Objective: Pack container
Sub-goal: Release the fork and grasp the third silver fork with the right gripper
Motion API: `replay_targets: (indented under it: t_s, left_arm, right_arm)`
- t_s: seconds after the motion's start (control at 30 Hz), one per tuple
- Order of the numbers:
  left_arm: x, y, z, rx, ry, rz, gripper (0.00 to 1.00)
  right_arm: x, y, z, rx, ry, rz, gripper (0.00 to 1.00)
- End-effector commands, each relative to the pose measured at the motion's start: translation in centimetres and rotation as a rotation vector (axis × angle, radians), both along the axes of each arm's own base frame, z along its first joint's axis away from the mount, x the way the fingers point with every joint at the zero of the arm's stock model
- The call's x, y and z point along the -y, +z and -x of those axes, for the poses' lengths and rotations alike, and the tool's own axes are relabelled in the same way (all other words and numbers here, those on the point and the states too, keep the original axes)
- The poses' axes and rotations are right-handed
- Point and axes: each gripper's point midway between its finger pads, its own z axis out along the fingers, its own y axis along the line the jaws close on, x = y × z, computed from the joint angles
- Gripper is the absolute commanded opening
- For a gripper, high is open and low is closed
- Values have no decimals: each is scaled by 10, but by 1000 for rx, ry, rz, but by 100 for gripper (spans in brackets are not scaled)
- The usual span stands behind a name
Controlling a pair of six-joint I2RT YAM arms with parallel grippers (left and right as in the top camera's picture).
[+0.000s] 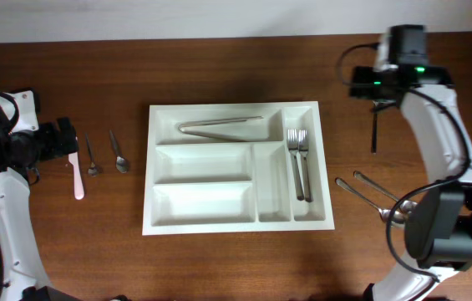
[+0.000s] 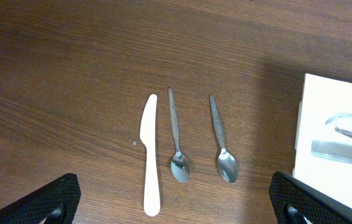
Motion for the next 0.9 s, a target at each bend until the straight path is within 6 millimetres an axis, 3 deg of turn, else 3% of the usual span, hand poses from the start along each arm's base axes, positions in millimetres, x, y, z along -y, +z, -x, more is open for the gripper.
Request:
replay_targets:
  t_s: [0.0,0.2,0.5,0.6,0.87]
  left_arm:
    - [-2,10,-2,21,-8,-18,99]
    - [-2,10,-2,21,-8,-18,99]
    - [-2,10,-2,21,-8,-18,99]
    - [-2,10,-2,21,-8,-18,99]
    - [-2,10,-2,21,-8,-18,99]
  right_arm:
    - [39,-7,2,-12,-58,8,78]
    - [63,-46,6,-88,-105,-18,73]
    - [64,-104,-2,-163,-104,-36,63]
    - [62,-110,-9,-144,-93,-52,55]
    - [62,-123,-14,-149,-88,-60,53]
